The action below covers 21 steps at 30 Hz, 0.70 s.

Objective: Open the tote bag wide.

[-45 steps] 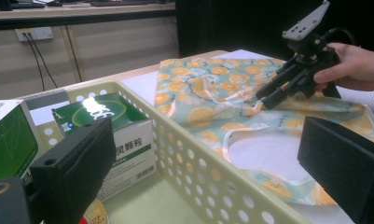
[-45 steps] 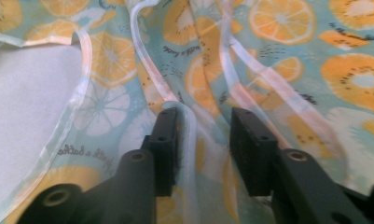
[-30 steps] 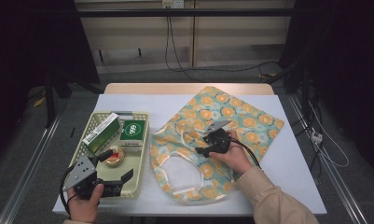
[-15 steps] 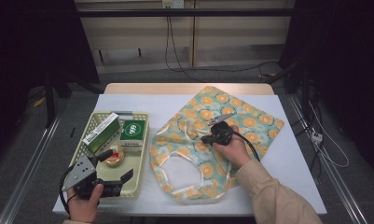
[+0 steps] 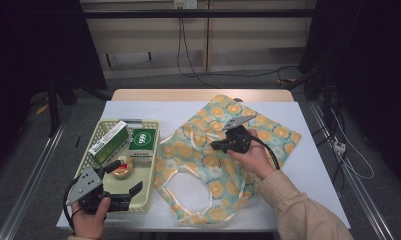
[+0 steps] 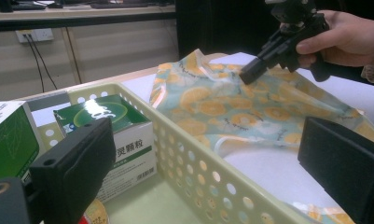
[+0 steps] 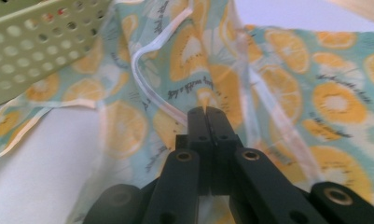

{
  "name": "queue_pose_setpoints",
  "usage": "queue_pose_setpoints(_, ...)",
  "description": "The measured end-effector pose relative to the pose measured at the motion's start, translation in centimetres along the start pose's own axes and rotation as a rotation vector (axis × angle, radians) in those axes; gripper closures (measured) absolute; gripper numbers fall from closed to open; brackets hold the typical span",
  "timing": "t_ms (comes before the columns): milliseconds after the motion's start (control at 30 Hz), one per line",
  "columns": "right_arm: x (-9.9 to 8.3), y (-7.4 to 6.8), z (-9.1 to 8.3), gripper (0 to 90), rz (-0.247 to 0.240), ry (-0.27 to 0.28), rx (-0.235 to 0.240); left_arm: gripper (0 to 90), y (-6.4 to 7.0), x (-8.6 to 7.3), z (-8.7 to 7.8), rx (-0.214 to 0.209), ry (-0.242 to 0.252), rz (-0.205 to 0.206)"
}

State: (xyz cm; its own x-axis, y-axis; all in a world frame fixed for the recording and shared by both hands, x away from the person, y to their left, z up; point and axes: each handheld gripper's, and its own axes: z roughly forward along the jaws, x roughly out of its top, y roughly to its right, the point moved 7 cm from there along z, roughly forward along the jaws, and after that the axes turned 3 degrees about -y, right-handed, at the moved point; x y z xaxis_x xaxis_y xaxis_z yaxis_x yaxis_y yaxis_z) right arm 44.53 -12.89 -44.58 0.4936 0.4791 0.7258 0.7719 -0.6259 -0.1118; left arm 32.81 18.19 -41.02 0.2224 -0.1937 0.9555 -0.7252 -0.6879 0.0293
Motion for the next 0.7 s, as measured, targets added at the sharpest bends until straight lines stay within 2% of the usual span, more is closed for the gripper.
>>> queue_pose_setpoints(133, -0.1, 2.0, -0.6, 90.0, 0.051, 0.031, -0.045, 3.9, -0.1, 0.0, 0.0, 0.002, 0.004, -0.005)
queue_pose_setpoints(233, -0.8, 3.7, -0.7, 90.0, 0.046, 0.002, -0.11, 3.9, -0.1, -0.1, 0.0, 0.003, 0.002, -0.008)
queue_pose_setpoints(333, -1.9, 4.9, 0.0, 90.0, 0.063, -0.021, -0.122, 3.9, 0.0, -0.1, 0.1, 0.001, 0.0, -0.002)
queue_pose_setpoints(533, -3.1, 5.5, 1.6, 89.1, 0.078, -0.04, -0.123, 3.9, -0.1, -0.1, 0.1, 0.003, 0.0, -0.009)
queue_pose_setpoints(700, -4.2, 5.3, 2.6, 82.5, 0.075, -0.072, -0.134, 3.9, -0.1, -0.2, 0.1, 0.001, -0.003, -0.006)
